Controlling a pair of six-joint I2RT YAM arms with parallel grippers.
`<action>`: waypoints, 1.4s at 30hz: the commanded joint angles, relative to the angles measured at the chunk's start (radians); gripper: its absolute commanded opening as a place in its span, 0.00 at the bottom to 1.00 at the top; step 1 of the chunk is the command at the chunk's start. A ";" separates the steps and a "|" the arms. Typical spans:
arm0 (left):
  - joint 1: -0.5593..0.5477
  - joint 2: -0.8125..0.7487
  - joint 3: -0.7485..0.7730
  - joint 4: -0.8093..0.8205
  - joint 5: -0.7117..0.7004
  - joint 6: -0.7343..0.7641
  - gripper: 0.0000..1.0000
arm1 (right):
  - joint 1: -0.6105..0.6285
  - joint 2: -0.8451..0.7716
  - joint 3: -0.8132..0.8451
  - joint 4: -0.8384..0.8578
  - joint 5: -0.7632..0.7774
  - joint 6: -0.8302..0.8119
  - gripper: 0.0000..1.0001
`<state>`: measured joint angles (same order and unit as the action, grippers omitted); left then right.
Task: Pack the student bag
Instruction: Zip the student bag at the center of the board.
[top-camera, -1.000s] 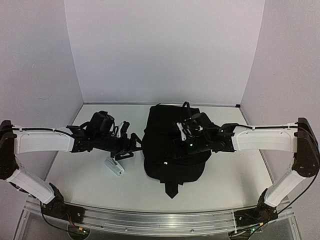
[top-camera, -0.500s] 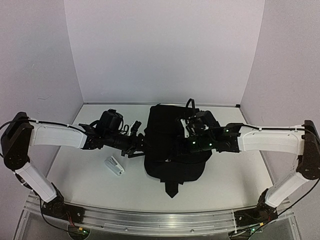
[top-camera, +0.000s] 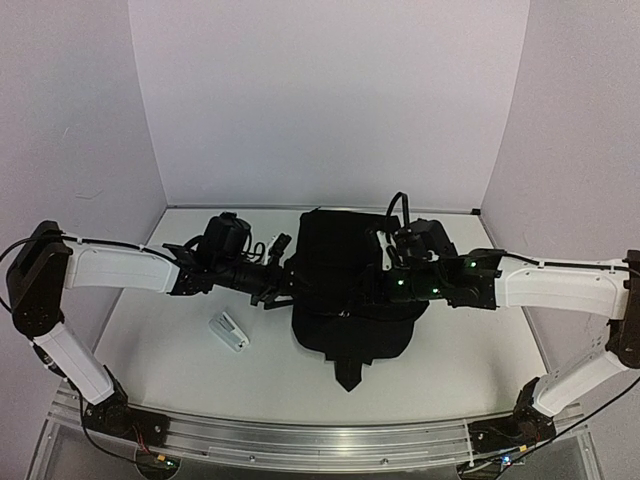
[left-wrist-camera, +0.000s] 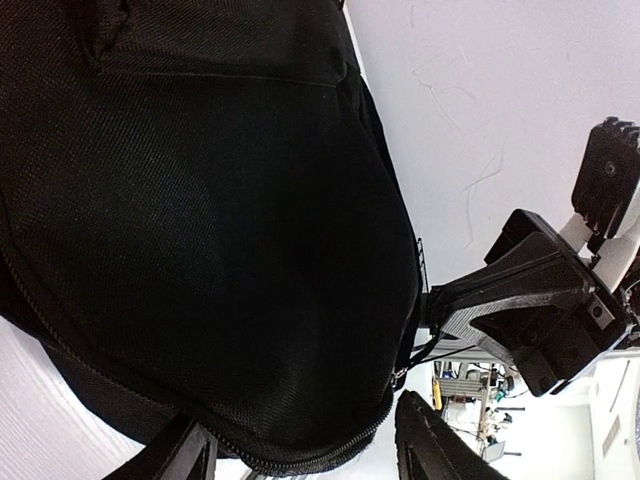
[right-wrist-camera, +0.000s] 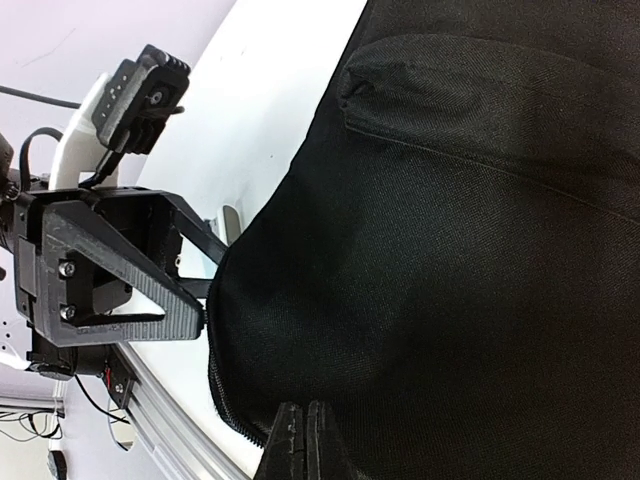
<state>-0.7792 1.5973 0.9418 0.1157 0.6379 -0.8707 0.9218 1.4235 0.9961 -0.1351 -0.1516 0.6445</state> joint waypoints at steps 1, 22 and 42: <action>-0.022 0.038 0.079 0.116 0.049 0.017 0.62 | 0.001 -0.027 -0.006 0.059 0.025 0.008 0.00; -0.042 0.123 0.284 -0.419 0.055 0.660 0.87 | 0.001 -0.104 -0.049 0.109 0.024 0.010 0.00; -0.063 0.185 0.412 -0.556 -0.054 0.901 0.92 | 0.001 -0.116 -0.099 0.144 0.010 0.010 0.00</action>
<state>-0.8435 1.7728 1.2982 -0.4435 0.6423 -0.0555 0.9218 1.3396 0.9018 -0.0600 -0.1466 0.6552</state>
